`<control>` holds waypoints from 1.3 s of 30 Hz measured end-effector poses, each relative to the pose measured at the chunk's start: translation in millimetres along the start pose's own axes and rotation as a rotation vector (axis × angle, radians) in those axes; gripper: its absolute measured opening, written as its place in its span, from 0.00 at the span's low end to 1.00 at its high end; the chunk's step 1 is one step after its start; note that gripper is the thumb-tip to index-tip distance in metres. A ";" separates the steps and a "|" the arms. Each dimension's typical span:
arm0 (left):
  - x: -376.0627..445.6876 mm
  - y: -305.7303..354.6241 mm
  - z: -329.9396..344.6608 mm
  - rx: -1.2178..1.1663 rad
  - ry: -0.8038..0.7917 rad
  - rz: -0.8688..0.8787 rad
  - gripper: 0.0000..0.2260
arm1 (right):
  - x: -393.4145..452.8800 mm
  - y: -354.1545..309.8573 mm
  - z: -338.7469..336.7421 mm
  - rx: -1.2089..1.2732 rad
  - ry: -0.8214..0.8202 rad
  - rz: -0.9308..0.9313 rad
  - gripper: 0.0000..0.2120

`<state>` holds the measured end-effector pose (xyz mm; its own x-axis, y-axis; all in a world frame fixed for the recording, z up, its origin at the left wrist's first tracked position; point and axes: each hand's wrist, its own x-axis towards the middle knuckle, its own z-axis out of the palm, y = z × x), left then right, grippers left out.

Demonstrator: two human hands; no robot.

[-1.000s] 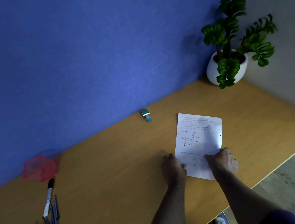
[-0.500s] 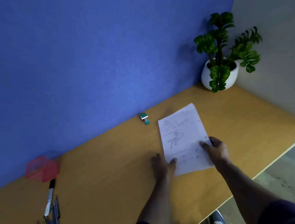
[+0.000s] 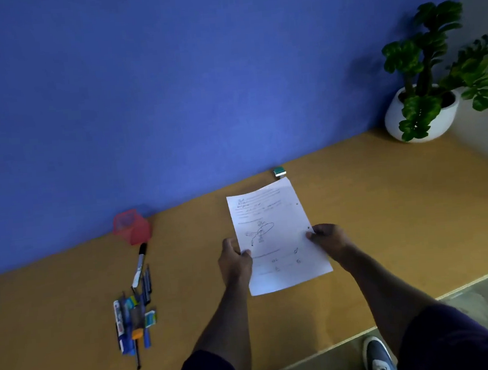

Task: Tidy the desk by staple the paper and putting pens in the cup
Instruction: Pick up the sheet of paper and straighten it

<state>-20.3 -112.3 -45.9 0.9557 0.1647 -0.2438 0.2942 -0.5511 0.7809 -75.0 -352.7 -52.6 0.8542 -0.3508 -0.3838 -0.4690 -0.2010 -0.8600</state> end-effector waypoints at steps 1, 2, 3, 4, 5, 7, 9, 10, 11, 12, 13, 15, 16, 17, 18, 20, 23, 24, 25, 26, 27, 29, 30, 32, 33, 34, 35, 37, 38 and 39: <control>0.4 -6.7 -8.7 -0.003 0.030 -0.012 0.16 | -0.2 -2.8 7.8 -0.034 -0.017 -0.005 0.09; 0.4 -12.9 -17.0 -0.003 0.060 -0.020 0.15 | -0.7 -5.5 15.2 -0.046 -0.039 -0.006 0.08; 0.6 -18.7 -24.5 0.002 0.087 -0.026 0.13 | -1.9 -8.0 22.1 -0.045 -0.065 -0.004 0.10; 0.5 -24.2 -31.4 0.008 0.108 -0.030 0.10 | -3.7 -10.0 28.6 -0.042 -0.093 -0.002 0.13; 0.7 -29.2 -37.4 0.016 0.122 -0.032 0.07 | -5.5 -11.9 34.6 -0.055 -0.120 -0.001 0.17; 1.0 -37.8 -46.5 0.032 0.131 -0.036 0.03 | -7.5 -13.7 44.8 -0.134 -0.153 -0.017 0.21; 0.8 -43.9 -53.5 0.035 0.130 -0.052 0.03 | -8.5 -16.4 53.6 -0.208 -0.139 -0.048 0.23; 1.0 -47.0 -56.3 0.036 0.128 -0.061 0.03 | -8.7 -17.9 57.1 -0.228 -0.125 -0.058 0.24; 1.2 -49.7 -58.6 0.042 0.118 -0.066 0.04 | -8.5 -19.6 60.5 -0.245 -0.115 -0.067 0.24; 1.4 -52.3 -60.1 0.061 0.095 -0.068 0.07 | -8.4 -21.3 63.7 -0.265 -0.113 -0.077 0.24; 2.2 -54.7 -61.2 0.091 0.059 -0.065 0.12 | -7.9 -22.6 66.4 -0.290 -0.118 -0.086 0.23; 3.1 -57.8 -63.5 0.194 -0.022 -0.055 0.19 | -5.5 -24.0 70.7 -0.357 -0.132 -0.108 0.21; 3.7 -59.6 -64.3 0.246 -0.057 -0.049 0.22 | -3.9 -24.0 72.4 -0.400 -0.136 -0.118 0.19; 4.6 -62.0 -64.6 0.298 -0.093 -0.043 0.24 | -2.3 -23.9 74.0 -0.442 -0.137 -0.125 0.18; 5.0 -64.7 -64.8 0.353 -0.129 -0.033 0.27 | -1.2 -23.3 75.3 -0.481 -0.141 -0.130 0.18; 5.4 -70.7 -64.4 0.461 -0.173 -0.002 0.29 | 0.4 -21.4 78.0 -0.563 -0.157 -0.150 0.18; 3.9 -76.8 -62.8 0.593 -0.187 0.048 0.31 | -0.3 -17.4 81.3 -0.618 -0.179 -0.162 0.20; 3.4 -78.3 -62.2 0.631 -0.189 0.065 0.31 | -0.3 -15.7 82.4 -0.622 -0.182 -0.162 0.20; 3.2 -79.6 -61.5 0.662 -0.192 0.077 0.31 | -0.2 -13.8 83.2 -0.635 -0.182 -0.162 0.21; 2.9 -81.0 -61.1 0.686 -0.197 0.085 0.31 | -0.2 -12.5 83.9 -0.657 -0.183 -0.163 0.22; 2.9 -82.3 -60.6 0.703 -0.202 0.093 0.32 | 0.0 -11.5 85.0 -0.683 -0.188 -0.170 0.23; 3.1 -85.5 -60.0 0.726 -0.211 0.109 0.32 | 0.2 -11.1 86.5 -0.780 -0.229 -0.204 0.24; 3.0 -86.7 -59.9 0.732 -0.213 0.113 0.32 | -0.5 -11.9 87.0 -0.845 -0.255 -0.220 0.25; 3.1 -88.0 -59.9 0.737 -0.211 0.118 0.31 | -1.7 -12.8 88.2 -0.934 -0.272 -0.241 0.25; 3.4 -88.3 -60.1 0.741 -0.210 0.122 0.31 | -2.4 -13.0 88.8 -0.965 -0.270 -0.245 0.24; 3.6 -88.4 -60.4 0.749 -0.212 0.125 0.31 | -3.0 -13.2 89.5 -0.989 -0.260 -0.250 0.23; 4.3 -88.6 -60.8 0.761 -0.218 0.127 0.31 | -4.4 -13.3 90.0 -1.007 -0.247 -0.252 0.23; 5.7 -89.7 -61.5 0.786 -0.236 0.126 0.32 | -6.5 -13.3 90.3 -1.087 -0.221 -0.293 0.25; 6.2 -90.4 -62.0 0.793 -0.247 0.126 0.32 | -5.9 -12.1 90.4 -1.139 -0.216 -0.337 0.27; 6.6 -91.1 -62.2 0.797 -0.256 0.127 0.33 | -4.8 -9.7 90.4 -1.168 -0.226 -0.387 0.31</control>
<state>-40.4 -10.1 -82.8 0.9224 -0.0748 -0.3790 0.0007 -0.9808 0.1951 -54.3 -266.3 -72.8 0.9454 0.0539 -0.3213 0.0014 -0.9869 -0.1615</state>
